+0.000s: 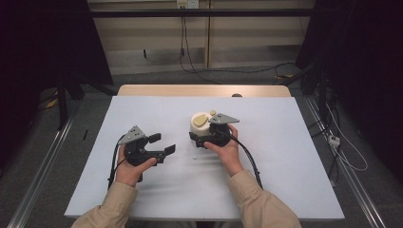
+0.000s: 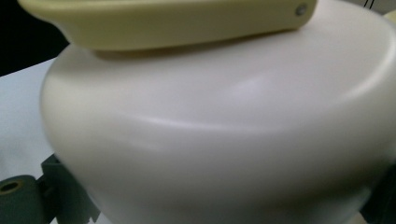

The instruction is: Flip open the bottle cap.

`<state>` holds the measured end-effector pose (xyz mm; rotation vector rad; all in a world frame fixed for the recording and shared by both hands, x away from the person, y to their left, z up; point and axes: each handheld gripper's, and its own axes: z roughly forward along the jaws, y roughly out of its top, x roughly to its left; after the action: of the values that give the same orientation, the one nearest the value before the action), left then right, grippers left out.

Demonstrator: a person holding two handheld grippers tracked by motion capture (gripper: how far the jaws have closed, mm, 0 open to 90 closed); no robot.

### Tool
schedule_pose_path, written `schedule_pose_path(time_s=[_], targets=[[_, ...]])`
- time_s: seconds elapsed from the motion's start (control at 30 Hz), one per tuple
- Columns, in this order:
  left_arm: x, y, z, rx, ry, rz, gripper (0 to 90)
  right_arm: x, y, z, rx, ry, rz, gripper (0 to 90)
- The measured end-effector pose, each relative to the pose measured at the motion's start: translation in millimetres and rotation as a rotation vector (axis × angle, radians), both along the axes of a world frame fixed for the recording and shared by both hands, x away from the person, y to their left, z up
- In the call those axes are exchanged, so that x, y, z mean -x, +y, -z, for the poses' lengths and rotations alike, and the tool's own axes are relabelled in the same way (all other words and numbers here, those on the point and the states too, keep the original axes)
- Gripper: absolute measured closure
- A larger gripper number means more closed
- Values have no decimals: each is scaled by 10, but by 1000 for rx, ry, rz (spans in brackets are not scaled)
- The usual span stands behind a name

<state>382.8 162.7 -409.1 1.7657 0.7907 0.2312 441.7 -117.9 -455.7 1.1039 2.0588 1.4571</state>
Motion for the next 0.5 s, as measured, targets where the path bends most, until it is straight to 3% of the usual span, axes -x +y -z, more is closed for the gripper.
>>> schedule_pose_path(time_s=[0.3,0.5], targets=[[-82,-108,-44,-23,-2,2,236,-1,-4,-2,4,-3,-6,41],[-135,-186,-66,-38,-3,5,380,5,-5,-9,6,-1,-6,42]])
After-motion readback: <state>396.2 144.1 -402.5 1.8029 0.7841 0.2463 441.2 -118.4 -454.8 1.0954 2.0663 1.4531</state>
